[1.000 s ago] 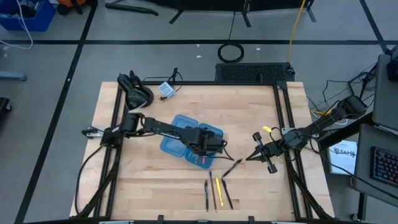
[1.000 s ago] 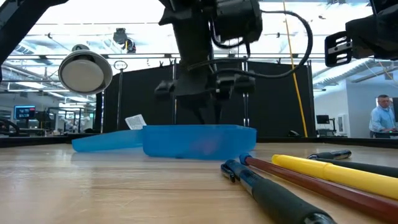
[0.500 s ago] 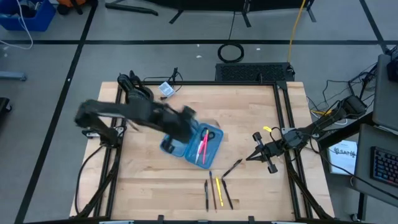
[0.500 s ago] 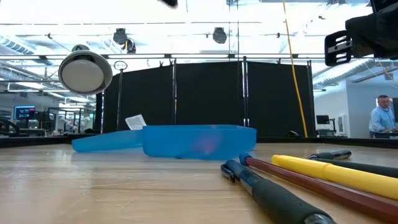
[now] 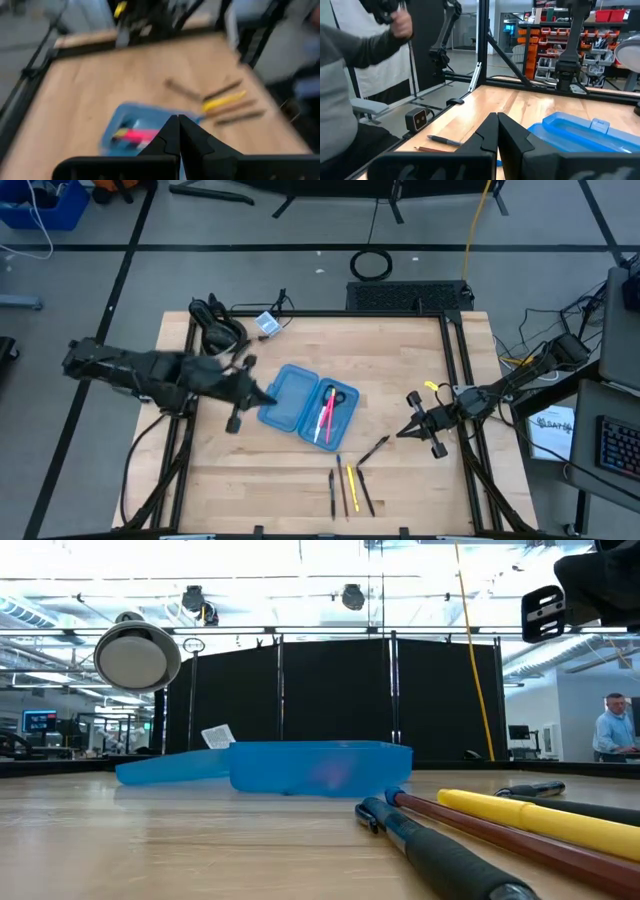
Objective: Pick & place school supplies into a supply box
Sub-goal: Put the brown pencil into the blue supply box
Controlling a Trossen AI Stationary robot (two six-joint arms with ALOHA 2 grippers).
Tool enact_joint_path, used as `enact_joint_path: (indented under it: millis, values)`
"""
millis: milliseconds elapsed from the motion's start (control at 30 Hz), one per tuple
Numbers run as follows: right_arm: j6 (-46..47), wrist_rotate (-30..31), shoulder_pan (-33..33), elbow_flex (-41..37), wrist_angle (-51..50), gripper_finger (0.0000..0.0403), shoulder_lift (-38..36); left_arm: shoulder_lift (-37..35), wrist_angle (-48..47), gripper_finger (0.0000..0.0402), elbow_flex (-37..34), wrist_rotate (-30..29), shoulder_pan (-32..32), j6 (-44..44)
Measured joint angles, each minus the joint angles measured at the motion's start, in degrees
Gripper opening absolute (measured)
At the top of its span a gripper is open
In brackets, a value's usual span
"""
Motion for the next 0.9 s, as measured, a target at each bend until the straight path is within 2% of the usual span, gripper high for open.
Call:
enact_joint_path:
  millis: [100,200,300,400,567,667,733,833,900]
  values:
    - [1.5,0.0,0.0,0.0,0.0,0.0000,0.0,-6.7,18.1,0.0003,-13.7,-1.3,-3.1,-3.9]
    - [2.8,0.0,0.0,0.0,0.0,0.0000,0.0,-10.9,34.2,0.0005,-25.2,-5.4,-5.9,-6.9]
    - [3.1,0.3,0.0,0.0,-0.2,0.0000,0.0,-13.2,43.9,0.0004,-34.3,-10.3,-8.1,-10.4]
    - [4.5,4.0,0.0,0.0,-0.8,0.0000,0.0,-14.2,50.4,0.0003,-41.8,-10.7,-9.8,-10.3]
    - [3.9,9.4,0.0,0.0,-0.7,0.0000,0.0,-14.7,59.7,0.0004,-50.6,-10.5,-13.2,-4.3]
    - [2.7,9.8,-0.1,0.1,0.3,0.0000,0.0,-16.5,60.9,0.0004,-54.0,-11.1,-14.2,0.0]
    - [2.7,12.5,-0.1,1.4,-0.6,0.0000,0.0,-18.8,60.8,0.0004,-55.6,-13.0,-13.8,1.8]
    - [2.8,15.4,-0.1,6.1,-10.1,0.0000,0.3,-23.4,58.9,0.0003,-56.4,-13.4,-12.1,3.4]
    - [4.6,16.5,-0.1,13.3,-17.4,0.0000,1.5,-26.3,57.6,0.0006,-56.4,-13.3,-10.7,3.4]
